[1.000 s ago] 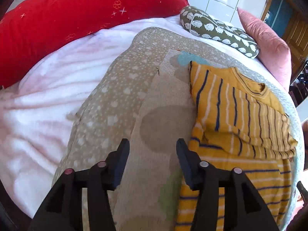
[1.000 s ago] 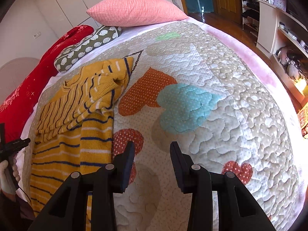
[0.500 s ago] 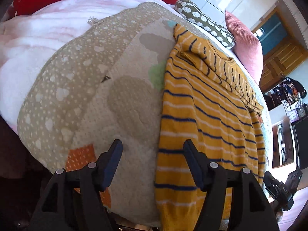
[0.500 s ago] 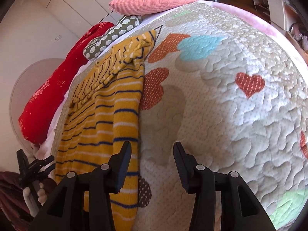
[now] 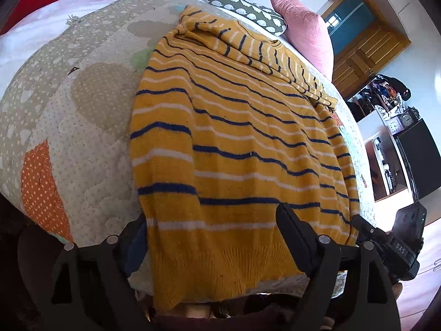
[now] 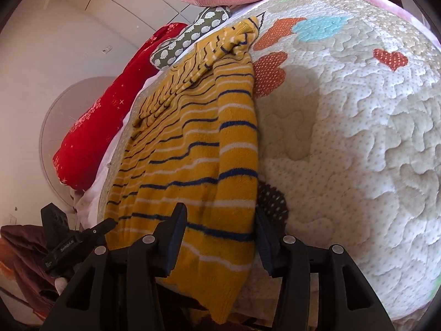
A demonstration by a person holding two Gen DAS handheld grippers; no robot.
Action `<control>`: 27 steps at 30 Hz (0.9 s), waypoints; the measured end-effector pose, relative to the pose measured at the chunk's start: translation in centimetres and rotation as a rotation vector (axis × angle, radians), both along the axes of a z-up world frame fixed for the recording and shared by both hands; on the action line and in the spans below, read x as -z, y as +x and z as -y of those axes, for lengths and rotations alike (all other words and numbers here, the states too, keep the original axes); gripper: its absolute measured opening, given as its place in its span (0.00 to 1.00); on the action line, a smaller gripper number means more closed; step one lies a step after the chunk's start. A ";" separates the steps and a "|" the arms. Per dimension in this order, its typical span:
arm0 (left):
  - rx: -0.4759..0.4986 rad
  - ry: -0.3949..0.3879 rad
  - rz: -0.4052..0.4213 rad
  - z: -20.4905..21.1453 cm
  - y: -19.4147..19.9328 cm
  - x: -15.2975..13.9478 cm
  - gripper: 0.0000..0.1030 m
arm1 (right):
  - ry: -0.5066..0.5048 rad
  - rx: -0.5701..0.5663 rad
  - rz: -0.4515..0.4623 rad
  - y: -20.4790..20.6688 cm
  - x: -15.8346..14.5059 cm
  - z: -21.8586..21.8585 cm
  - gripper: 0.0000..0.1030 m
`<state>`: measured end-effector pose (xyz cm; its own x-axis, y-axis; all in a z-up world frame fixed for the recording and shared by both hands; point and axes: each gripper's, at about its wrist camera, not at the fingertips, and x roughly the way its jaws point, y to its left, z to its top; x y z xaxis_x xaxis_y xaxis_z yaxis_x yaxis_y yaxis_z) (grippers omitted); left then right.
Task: Fold small clothes
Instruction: 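Grasp the sweater hem with both grippers and fold it toward the collar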
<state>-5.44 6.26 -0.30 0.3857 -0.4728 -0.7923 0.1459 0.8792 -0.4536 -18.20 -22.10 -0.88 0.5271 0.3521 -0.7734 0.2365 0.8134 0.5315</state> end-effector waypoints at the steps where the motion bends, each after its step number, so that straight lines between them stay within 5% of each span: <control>1: 0.012 0.003 -0.004 0.3 -0.1 0.0 0.52 | 0.012 -0.009 -0.006 -0.2 0.3 -0.5 0.50; 2: 0.022 0.017 -0.014 0.6 -0.2 0.0 0.21 | 0.008 -0.011 -0.006 -0.4 0.4 -0.9 0.50; 3: 0.028 0.024 -0.033 0.7 0.0 0.2 0.13 | -0.007 -0.011 -0.001 -0.5 0.5 -1.2 0.50; 11: 0.004 -0.115 -0.105 -0.3 1.1 1.5 0.21 | -0.172 -0.061 -0.014 0.6 0.4 -3.5 0.49; 13: -0.005 -0.086 -0.109 -0.3 1.1 1.3 0.08 | -0.261 -0.068 -0.030 0.8 0.4 -4.2 0.36; 14: -0.011 -0.079 -0.109 -0.5 1.0 1.1 0.08 | -0.283 -0.075 -0.035 0.9 0.3 -4.3 0.17; 27: -0.051 -0.126 -0.024 -3.6 -4.0 -3.1 0.08 | -0.023 -0.047 0.003 -1.9 -2.6 -1.5 0.09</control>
